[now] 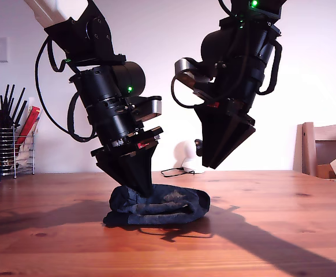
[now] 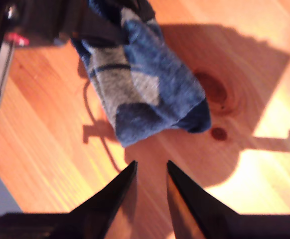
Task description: Fold the socks in front of you. After folding them, place them to the right side.
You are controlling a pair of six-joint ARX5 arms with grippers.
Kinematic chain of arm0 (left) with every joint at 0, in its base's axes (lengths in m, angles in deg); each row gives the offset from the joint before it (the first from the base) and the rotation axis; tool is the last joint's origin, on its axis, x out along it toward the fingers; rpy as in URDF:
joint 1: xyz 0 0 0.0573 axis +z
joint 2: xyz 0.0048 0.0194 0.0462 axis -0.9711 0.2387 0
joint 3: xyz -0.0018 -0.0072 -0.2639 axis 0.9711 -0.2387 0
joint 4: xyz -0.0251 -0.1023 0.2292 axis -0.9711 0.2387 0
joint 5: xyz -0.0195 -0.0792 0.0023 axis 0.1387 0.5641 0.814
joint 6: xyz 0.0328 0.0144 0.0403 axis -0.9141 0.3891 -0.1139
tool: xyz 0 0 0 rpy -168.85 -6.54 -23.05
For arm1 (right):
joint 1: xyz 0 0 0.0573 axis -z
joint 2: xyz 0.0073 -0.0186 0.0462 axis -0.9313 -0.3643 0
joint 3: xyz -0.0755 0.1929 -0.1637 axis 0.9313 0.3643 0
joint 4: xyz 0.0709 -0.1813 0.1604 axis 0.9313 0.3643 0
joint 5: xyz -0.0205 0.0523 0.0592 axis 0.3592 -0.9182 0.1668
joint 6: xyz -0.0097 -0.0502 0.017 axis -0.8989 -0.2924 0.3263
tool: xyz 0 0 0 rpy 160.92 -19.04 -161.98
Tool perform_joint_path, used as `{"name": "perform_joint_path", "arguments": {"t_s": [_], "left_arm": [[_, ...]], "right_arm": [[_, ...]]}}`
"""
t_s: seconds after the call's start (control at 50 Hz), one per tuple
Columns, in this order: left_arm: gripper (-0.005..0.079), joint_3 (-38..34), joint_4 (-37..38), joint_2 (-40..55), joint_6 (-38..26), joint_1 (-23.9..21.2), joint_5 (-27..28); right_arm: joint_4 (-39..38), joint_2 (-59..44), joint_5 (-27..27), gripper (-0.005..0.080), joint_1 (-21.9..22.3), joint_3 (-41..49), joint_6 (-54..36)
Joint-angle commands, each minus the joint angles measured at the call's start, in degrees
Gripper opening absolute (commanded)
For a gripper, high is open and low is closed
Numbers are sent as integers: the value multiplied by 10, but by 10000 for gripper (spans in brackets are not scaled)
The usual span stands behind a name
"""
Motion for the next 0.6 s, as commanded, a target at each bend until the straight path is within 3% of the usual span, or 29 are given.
{"name": "perform_joint_path", "arguments": {"t_s": [0.0,0.42,0.58], "left_arm": [[255,13,-1,6,-14,2,-6],[247,45,26,0,-27,25,-34],[133,45,49,0,-38,49,-59]], "right_arm": [[0,20,-5,160,-2,-2,-2],[-21,20,-50,160,-3,-2,-2],[-40,19,-80,158,-8,-2,-2]]}}
